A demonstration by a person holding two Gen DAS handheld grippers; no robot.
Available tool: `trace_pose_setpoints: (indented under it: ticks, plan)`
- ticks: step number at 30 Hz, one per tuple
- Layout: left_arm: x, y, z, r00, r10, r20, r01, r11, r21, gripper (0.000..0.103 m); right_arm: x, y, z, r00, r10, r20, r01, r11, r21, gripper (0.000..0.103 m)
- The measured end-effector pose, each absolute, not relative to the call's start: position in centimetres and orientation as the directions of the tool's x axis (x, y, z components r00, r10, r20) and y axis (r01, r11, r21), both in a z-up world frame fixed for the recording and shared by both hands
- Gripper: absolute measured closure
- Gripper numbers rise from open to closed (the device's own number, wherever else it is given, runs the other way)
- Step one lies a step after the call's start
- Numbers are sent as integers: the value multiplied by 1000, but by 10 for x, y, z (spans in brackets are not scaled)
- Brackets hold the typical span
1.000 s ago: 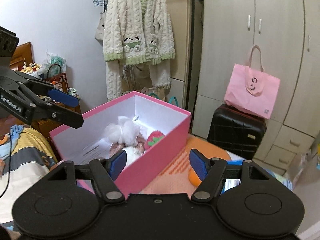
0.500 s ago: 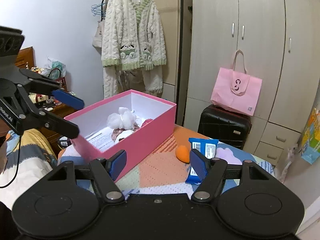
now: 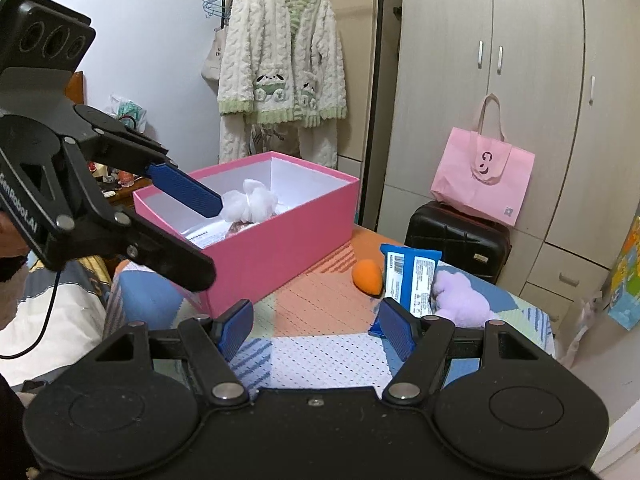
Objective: Organize soft objects
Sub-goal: 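Move both grippers back to the table toward the blue wet-wipes packet, then grasp the blue wet-wipes packet with the left gripper while the right gripper grips its other end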
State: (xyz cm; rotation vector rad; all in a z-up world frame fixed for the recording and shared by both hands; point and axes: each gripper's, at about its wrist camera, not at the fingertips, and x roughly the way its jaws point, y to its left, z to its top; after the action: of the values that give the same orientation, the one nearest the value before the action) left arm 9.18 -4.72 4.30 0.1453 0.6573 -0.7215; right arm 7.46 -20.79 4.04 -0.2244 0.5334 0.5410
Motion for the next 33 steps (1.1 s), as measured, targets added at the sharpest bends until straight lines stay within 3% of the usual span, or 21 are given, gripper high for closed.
trace_pose_setpoints:
  ticks: [15, 19, 28, 33]
  plan:
    - [148, -91, -3, 625, -549, -556, 575, 805, -149, 23, 140, -217, -8, 731, 437, -524, -580, 803, -138, 29]
    - [174, -95, -22, 640, -533, -554, 515, 832, -206, 23, 165, -221, -22, 705, 435, -559, -570, 818, -82, 29]
    - [219, -110, -59, 663, -493, -563, 415, 868, -273, 36, 214, -226, -46, 690, 423, -587, -551, 833, -48, 29]
    - [231, -113, -72, 690, -448, -569, 358, 894, -269, 38, 234, -225, -57, 675, 411, -612, -543, 839, -36, 29]
